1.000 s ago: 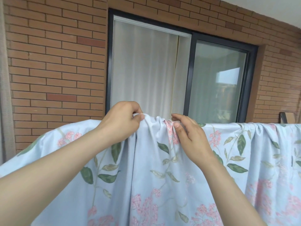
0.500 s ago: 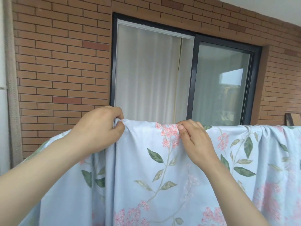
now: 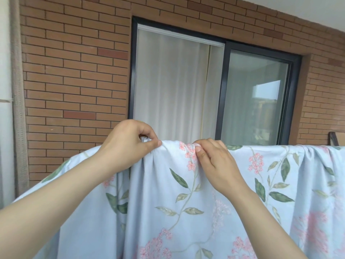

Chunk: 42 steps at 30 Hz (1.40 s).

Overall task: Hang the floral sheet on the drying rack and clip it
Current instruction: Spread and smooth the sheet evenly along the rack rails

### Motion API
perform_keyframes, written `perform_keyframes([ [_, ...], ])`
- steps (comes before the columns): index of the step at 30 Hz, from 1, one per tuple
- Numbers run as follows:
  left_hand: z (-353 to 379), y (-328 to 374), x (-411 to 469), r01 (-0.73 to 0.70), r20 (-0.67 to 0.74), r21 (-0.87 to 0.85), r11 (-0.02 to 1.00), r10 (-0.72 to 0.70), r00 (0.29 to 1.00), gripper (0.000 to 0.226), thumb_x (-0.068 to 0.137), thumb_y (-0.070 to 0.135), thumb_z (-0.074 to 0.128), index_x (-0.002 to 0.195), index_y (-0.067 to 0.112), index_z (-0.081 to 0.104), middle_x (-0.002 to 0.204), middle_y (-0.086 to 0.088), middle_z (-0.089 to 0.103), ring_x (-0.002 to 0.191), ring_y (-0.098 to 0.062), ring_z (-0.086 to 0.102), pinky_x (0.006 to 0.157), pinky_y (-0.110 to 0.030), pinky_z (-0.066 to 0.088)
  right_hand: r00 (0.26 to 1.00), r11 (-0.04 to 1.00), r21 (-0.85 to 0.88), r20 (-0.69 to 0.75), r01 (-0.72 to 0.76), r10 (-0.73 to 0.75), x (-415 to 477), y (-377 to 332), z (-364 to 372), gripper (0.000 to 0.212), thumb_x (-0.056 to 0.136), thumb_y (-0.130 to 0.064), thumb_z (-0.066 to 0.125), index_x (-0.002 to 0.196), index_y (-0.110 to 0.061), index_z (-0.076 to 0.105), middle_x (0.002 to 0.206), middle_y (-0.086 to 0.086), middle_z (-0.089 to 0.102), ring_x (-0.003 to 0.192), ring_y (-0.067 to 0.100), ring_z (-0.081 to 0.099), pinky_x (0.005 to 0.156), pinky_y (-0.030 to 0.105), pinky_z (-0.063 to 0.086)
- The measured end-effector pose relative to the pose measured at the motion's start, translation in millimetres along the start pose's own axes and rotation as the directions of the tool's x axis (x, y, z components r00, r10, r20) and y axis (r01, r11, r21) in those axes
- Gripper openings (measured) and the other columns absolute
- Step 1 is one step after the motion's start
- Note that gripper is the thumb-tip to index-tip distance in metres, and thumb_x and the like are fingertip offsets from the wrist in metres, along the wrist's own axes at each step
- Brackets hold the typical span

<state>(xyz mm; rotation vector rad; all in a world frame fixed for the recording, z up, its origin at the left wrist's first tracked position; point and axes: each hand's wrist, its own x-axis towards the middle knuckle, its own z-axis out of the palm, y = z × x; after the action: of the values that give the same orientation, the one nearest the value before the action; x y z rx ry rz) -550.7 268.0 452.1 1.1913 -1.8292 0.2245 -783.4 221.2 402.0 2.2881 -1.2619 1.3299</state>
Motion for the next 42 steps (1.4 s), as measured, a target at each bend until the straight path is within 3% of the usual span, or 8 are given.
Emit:
perform_keyframes([
  [7, -3, 2, -4, 0.003, -0.154, -0.042, 0.999, -0.010, 0.988, 0.021, 0.075, 0.014, 0.069, 0.059, 0.019, 0.057, 0.059, 0.007, 0.054, 0.056, -0.002, 0.052, 0.053, -0.010, 0.033, 1.000, 0.998, 0.062, -0.010, 0.012, -0.011, -2, -6, -1, 0.040, 0.096, -0.049, 0.025, 0.106, -0.030, 0.058, 0.098, -0.016, 0.056, 0.097, 0.008, 0.045, 0.083, 0.028, 0.041],
  [11, -6, -1, -10, -0.032, -0.117, 0.010, 0.999, 0.033, 0.993, 0.016, 0.077, 0.021, 0.067, 0.063, 0.020, 0.058, 0.068, 0.005, 0.057, 0.070, -0.004, 0.052, 0.059, -0.009, 0.034, 1.000, 0.999, 0.018, 0.001, 0.032, -0.032, -1, -12, 4, 0.036, 0.096, -0.048, 0.027, 0.106, -0.029, 0.057, 0.100, -0.015, 0.056, 0.101, 0.009, 0.045, 0.083, 0.031, 0.043],
  [17, -33, -18, -28, 0.067, -0.053, -0.072, 0.995, -0.071, 0.996, 0.013, 0.079, 0.039, 0.070, 0.087, 0.029, 0.070, 0.080, 0.015, 0.070, 0.078, 0.005, 0.063, 0.072, -0.012, 0.048, 0.999, 0.999, -0.047, 0.043, 0.024, -0.022, 2, -16, 1, 0.045, 0.091, -0.054, 0.022, 0.109, -0.028, 0.055, 0.103, -0.013, 0.056, 0.105, 0.012, 0.046, 0.085, 0.031, 0.042],
  [21, -43, -30, -44, 0.069, -0.066, -0.094, 0.993, -0.075, 0.995, 0.007, 0.078, 0.031, 0.073, 0.085, 0.030, 0.071, 0.081, 0.019, 0.071, 0.080, 0.005, 0.063, 0.069, -0.002, 0.042, 0.998, 0.997, 0.033, -0.006, 0.065, -0.065, 2, -37, -3, 0.045, 0.093, -0.043, 0.031, 0.132, -0.027, 0.048, 0.122, -0.015, 0.053, 0.112, 0.003, 0.044, 0.088, 0.026, 0.039],
  [25, -38, -32, -46, 0.043, -0.083, -0.053, 0.998, -0.048, 0.995, 0.014, 0.079, 0.036, 0.070, 0.093, 0.034, 0.071, 0.091, 0.023, 0.066, 0.091, 0.008, 0.058, 0.074, 0.000, 0.036, 0.989, 0.991, 0.041, 0.064, 0.129, -0.132, 13, -67, 8, 0.037, 0.093, -0.040, 0.036, 0.120, -0.027, 0.058, 0.110, -0.012, 0.060, 0.102, 0.009, 0.054, 0.085, 0.032, 0.045],
  [29, -31, -35, -43, 0.038, -0.097, -0.031, 0.999, -0.041, 0.994, 0.016, 0.079, 0.046, 0.068, 0.092, 0.037, 0.071, 0.092, 0.021, 0.065, 0.095, 0.005, 0.056, 0.080, -0.015, 0.041, 0.989, 0.992, 0.037, 0.083, 0.119, -0.122, 12, -69, 25, 0.034, 0.096, -0.039, 0.032, 0.105, -0.023, 0.061, 0.095, -0.007, 0.061, 0.098, 0.016, 0.054, 0.082, 0.036, 0.045],
  [35, -23, -29, -38, 0.055, -0.034, 0.138, 0.989, -0.050, 0.998, 0.054, 0.069, 0.073, 0.036, 0.101, 0.043, 0.067, 0.098, 0.018, 0.058, 0.093, -0.002, 0.055, 0.076, -0.030, 0.045, 0.993, 0.993, 0.036, 0.034, 0.108, -0.109, 12, -69, 30, 0.035, 0.094, -0.043, 0.033, 0.107, -0.026, 0.061, 0.093, -0.011, 0.059, 0.096, 0.015, 0.051, 0.081, 0.034, 0.044],
  [42, -24, -25, -24, 0.031, -0.058, -0.028, 0.999, -0.033, 0.998, 0.013, 0.078, 0.041, 0.066, 0.075, 0.029, 0.071, 0.081, 0.012, 0.064, 0.080, -0.007, 0.059, 0.070, -0.031, 0.046, 0.994, 0.993, 0.051, -0.002, 0.111, -0.111, 9, -69, 33, 0.033, 0.094, -0.042, 0.036, 0.109, -0.025, 0.061, 0.095, -0.011, 0.060, 0.096, 0.013, 0.051, 0.080, 0.031, 0.043],
])
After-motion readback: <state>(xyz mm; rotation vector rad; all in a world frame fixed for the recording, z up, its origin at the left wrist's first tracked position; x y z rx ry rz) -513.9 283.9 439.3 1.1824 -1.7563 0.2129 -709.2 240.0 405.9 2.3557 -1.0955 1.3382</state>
